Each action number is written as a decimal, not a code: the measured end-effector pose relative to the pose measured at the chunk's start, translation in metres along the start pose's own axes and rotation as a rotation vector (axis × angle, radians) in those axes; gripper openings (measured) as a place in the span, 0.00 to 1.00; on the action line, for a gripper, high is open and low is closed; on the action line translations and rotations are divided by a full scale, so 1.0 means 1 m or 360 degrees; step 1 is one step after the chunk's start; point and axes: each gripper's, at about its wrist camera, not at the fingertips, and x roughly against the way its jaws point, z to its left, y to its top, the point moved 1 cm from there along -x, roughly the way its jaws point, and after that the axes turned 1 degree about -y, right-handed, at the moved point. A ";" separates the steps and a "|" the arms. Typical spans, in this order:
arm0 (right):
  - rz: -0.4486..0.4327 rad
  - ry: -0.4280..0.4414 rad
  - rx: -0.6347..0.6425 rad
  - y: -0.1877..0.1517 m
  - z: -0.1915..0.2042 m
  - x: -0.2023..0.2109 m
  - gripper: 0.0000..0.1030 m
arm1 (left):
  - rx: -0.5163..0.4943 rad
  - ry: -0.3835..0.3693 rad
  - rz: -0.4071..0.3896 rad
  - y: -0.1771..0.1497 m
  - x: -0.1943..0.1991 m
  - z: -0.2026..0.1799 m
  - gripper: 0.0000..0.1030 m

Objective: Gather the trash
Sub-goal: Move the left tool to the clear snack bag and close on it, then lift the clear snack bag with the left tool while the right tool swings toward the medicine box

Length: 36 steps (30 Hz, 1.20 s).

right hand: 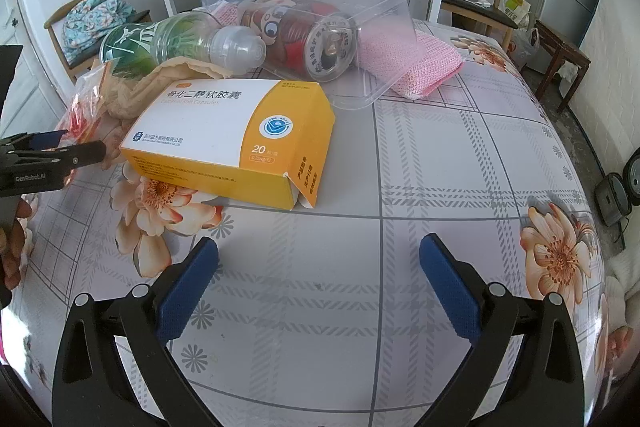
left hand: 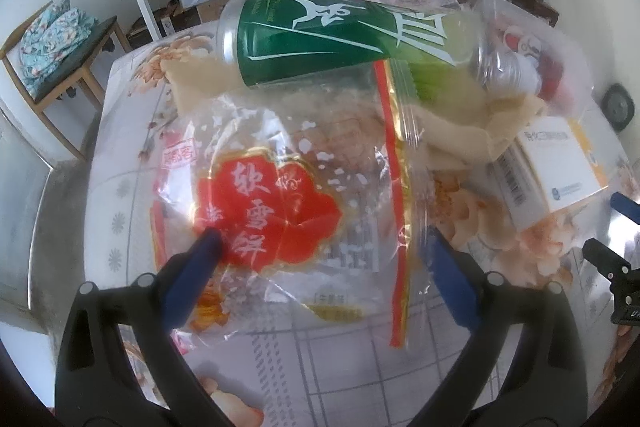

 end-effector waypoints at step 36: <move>0.0050 0.0045 -0.0017 -0.009 -0.010 0.012 0.94 | -0.0006 -0.0188 -0.0158 -0.068 0.076 -0.056 0.13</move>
